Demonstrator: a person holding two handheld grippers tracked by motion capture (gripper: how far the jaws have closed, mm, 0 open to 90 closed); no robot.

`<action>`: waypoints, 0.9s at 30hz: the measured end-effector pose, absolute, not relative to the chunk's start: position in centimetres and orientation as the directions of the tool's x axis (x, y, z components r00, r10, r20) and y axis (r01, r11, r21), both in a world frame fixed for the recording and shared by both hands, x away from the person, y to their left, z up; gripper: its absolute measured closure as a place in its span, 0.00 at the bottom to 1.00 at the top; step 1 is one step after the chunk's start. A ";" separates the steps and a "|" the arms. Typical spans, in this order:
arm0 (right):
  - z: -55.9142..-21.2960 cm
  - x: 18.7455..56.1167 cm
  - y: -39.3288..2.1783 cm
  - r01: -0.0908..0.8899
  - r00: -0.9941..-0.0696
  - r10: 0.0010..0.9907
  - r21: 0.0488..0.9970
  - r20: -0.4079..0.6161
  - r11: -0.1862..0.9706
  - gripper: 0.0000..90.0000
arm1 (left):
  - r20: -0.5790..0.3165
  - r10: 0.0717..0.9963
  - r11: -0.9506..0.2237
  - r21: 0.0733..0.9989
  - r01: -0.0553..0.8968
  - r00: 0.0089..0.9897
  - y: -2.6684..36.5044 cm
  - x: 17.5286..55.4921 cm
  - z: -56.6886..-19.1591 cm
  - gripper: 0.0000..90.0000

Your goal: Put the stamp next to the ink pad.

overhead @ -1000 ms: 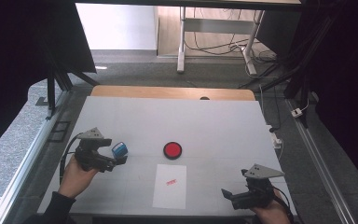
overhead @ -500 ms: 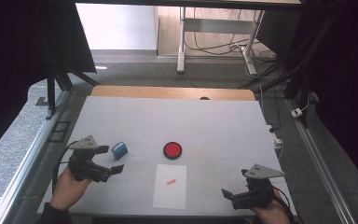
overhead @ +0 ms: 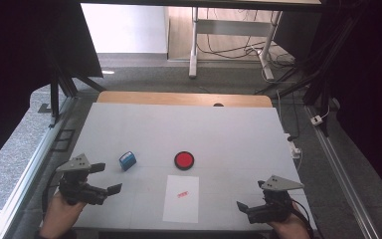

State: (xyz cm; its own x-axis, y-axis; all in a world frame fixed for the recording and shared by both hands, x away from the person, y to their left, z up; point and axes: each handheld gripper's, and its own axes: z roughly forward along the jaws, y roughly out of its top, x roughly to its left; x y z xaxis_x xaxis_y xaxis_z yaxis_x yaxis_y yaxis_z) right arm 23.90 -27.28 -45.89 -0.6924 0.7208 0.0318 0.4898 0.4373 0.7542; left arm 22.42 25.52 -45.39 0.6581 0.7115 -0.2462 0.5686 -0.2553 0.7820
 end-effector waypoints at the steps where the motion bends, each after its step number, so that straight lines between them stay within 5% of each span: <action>1: -45.9 23.9 -27.3 0.489 -0.692 0.721 0.754 0.030 0.438 0.00 | -0.247 0.712 -0.253 0.783 0.569 0.657 25.6 22.2 -45.4 0.00; 27: -45.9 23.9 -27.3 0.501 -0.681 0.731 0.749 0.033 0.433 0.00 | -0.249 0.779 -0.228 0.743 0.629 0.576 27.9 18.0 -47.8 0.00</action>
